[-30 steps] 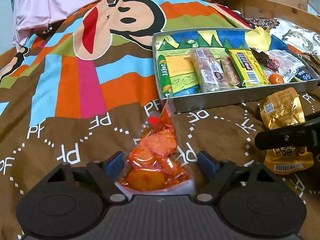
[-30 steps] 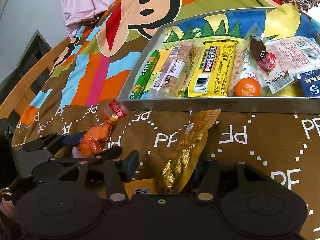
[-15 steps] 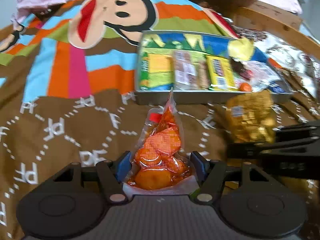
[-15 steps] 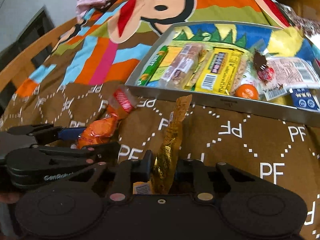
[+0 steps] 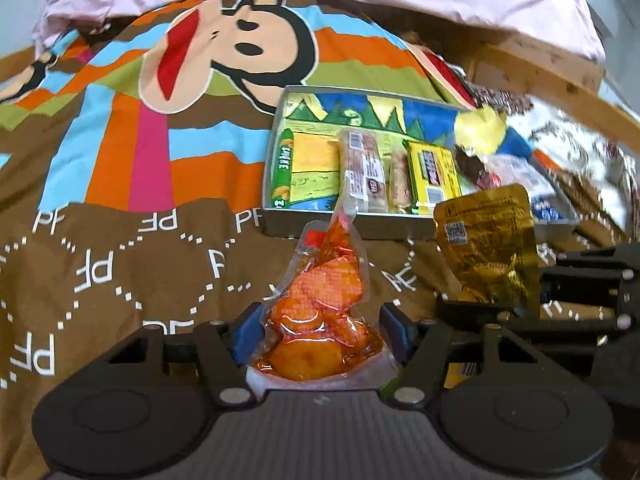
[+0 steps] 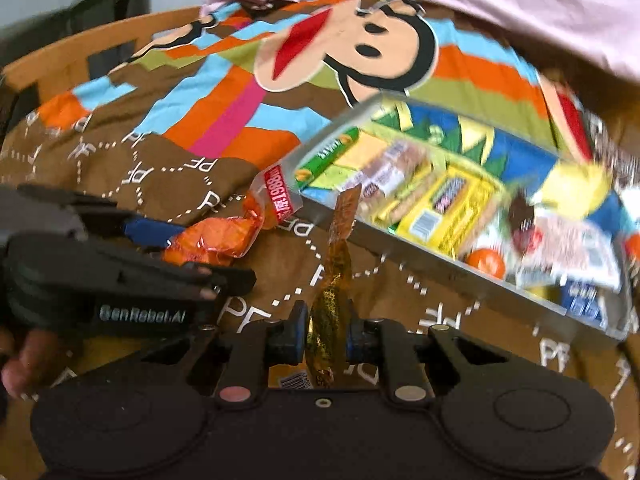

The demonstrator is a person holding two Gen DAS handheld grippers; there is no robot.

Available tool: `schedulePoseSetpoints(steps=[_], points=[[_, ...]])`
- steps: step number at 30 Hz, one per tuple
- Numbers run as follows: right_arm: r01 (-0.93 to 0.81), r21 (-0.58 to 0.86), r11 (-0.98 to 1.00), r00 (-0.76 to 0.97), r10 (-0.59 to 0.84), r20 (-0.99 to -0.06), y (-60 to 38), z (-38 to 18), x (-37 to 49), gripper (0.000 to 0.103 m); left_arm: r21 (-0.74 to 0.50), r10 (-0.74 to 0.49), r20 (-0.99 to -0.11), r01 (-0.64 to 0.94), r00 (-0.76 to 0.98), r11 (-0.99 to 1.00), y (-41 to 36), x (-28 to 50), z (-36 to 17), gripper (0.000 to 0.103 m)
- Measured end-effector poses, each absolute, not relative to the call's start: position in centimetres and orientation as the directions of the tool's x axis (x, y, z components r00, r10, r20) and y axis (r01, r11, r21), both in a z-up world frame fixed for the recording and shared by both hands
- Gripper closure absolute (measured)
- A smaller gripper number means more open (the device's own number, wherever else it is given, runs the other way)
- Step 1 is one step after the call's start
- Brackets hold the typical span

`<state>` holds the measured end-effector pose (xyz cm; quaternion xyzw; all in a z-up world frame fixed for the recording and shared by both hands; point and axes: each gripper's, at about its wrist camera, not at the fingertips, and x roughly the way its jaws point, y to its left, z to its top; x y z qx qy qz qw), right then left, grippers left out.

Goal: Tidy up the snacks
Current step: 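Lift the orange bag with left tool while right tool lifts the gold packet toward the tray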

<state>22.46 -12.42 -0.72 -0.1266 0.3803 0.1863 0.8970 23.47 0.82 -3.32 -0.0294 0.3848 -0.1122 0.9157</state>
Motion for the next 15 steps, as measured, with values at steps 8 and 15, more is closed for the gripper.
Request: schedulePoseSetpoints(steps=[8,15], points=[[-0.389,-0.125,0.913,0.714,0.213,-0.667,-13.5,0.7,22.5,0.085,-0.187,-0.242,-0.604,0.16,0.759,0.969,1.9,23.2,-1.8,0.036],[-0.306,-0.171,0.937,0.827,0.173,-0.535,-15.5,3.1,24.8,0.085,-0.169,-0.252,-0.42,0.198,0.872,0.966,0.3,25.6,0.3,0.036]])
